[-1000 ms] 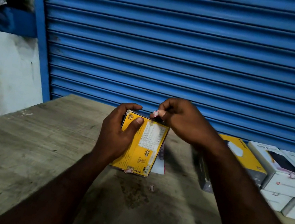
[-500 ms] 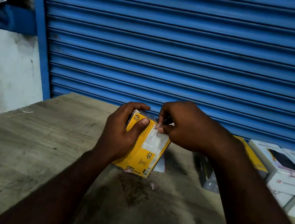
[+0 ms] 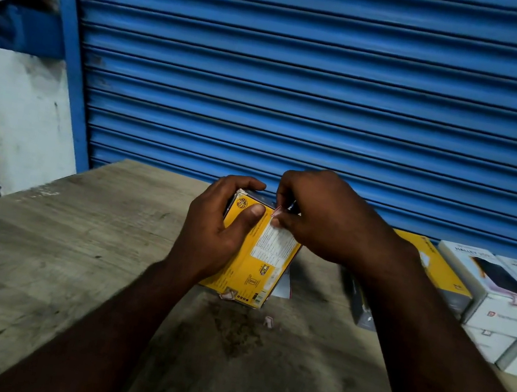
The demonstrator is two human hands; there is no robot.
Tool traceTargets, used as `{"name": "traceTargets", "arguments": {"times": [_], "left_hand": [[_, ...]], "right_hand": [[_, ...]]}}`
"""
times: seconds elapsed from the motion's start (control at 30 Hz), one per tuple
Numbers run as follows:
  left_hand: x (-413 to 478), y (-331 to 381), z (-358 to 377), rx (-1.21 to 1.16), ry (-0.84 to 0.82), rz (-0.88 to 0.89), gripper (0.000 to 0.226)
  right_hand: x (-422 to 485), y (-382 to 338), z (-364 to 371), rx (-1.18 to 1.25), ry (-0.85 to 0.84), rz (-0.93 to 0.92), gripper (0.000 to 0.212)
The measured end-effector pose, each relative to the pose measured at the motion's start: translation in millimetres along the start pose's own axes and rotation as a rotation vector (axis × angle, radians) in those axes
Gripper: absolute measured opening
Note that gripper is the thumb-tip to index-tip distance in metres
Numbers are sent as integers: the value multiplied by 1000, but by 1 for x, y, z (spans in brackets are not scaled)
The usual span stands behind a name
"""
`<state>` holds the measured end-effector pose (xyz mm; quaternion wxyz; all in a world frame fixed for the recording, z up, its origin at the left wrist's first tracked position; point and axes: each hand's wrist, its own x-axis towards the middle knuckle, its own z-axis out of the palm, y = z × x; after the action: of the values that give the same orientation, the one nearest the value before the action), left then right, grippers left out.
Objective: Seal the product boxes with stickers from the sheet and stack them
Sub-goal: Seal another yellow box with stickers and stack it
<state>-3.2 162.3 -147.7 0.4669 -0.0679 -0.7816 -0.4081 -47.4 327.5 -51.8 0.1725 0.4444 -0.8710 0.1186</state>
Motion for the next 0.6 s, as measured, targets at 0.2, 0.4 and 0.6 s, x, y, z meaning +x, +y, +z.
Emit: {"name": "traceTargets", "arguments": {"times": [0.2, 0.4, 0.6], "left_hand": [[-1, 1, 1, -2, 9, 3, 30], [-3, 5, 4, -19, 52, 59, 25], [-1, 4, 2, -10, 125, 91, 18]], "right_hand": [[1, 2, 2, 1, 10, 3, 18], [1, 4, 1, 26, 19, 4, 18], [2, 8, 1, 136, 100, -6, 17]]}}
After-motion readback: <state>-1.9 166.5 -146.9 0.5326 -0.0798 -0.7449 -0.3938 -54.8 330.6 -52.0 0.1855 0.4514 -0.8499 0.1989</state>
